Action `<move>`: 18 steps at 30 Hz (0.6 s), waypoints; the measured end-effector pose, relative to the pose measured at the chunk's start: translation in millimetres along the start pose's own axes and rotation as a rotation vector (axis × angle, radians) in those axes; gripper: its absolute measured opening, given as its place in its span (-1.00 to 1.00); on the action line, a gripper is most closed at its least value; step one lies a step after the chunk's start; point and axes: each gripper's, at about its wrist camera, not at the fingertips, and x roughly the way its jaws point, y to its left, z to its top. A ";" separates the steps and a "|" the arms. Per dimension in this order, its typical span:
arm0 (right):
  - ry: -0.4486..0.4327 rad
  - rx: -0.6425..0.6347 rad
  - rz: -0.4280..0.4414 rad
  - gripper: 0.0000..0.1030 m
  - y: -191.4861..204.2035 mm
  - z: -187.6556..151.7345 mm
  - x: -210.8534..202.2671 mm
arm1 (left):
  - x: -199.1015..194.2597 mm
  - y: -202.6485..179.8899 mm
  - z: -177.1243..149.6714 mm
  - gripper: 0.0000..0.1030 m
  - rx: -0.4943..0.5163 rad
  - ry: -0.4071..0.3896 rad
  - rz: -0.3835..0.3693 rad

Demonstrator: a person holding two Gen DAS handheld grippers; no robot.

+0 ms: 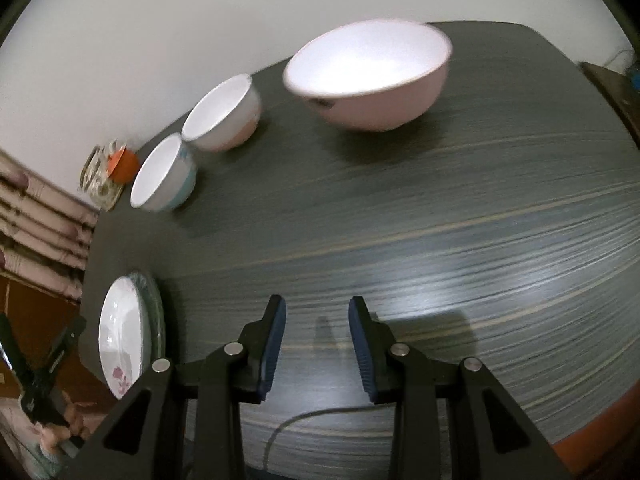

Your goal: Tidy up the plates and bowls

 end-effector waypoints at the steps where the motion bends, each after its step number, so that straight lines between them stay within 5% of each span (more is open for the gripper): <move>1: -0.012 0.001 -0.003 -0.35 -4.4 3.8 -3.0 | -2.1 -6.7 1.9 0.23 0.004 0.004 -0.011; 9: -0.159 -0.025 -0.071 -0.35 -27.8 43.7 -32.7 | -17.0 -94.9 32.1 0.35 0.099 -0.006 -0.136; 18: -0.169 -0.019 -0.097 -0.35 -53.8 102.9 -33.3 | -23.2 -208.4 78.2 0.45 0.188 0.036 -0.341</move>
